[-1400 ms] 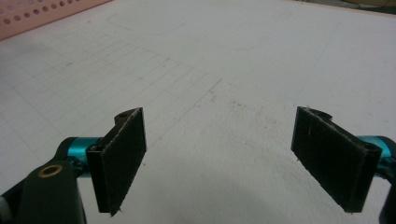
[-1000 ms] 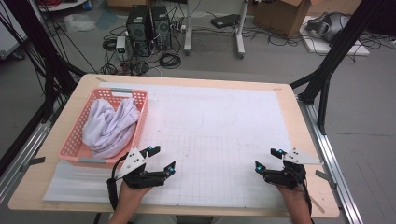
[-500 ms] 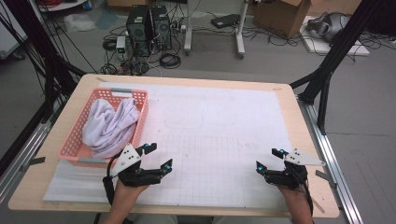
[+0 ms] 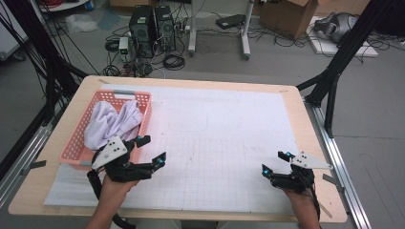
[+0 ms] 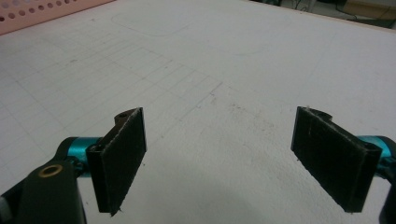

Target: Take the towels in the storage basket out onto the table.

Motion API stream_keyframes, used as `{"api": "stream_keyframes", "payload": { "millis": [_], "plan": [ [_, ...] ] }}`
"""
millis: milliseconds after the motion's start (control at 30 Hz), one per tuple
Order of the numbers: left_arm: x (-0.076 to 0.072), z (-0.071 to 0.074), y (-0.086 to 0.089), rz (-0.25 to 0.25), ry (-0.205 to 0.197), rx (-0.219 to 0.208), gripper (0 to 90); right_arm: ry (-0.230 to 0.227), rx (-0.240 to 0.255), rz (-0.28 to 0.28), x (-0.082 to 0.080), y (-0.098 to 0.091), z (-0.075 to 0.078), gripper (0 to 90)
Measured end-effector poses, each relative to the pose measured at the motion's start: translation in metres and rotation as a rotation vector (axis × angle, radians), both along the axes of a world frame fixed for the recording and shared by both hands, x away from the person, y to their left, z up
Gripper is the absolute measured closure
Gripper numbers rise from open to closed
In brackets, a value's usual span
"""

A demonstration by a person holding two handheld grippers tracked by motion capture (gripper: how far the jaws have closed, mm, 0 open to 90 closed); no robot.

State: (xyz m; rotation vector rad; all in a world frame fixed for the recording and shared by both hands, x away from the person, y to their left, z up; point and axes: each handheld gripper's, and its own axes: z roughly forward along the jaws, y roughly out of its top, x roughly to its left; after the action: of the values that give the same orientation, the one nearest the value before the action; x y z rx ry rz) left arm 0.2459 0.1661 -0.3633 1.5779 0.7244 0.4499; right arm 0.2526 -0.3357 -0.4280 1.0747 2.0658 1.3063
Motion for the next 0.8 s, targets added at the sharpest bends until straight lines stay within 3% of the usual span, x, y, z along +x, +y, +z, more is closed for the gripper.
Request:
{"api": "stream_keyframes", "payload": {
  "millis": [200, 433, 800],
  "plan": [
    [0.006, 0.015, 0.022, 0.049, -0.006, 0.012, 19.5, 0.002, 0.003, -0.006, 0.0, -0.001, 0.0, 17.1],
    [0.016, 0.02, 0.045, 0.112, 0.008, 0.045, 19.3, 0.029, 0.029, 0.001, 0.002, -0.003, -0.004, 17.0],
    [0.051, 0.033, 0.091, 0.199, 0.047, 0.11, 19.5, 0.029, 0.023, -0.039, -0.008, -0.013, 0.0, 17.1]
  ]
}}
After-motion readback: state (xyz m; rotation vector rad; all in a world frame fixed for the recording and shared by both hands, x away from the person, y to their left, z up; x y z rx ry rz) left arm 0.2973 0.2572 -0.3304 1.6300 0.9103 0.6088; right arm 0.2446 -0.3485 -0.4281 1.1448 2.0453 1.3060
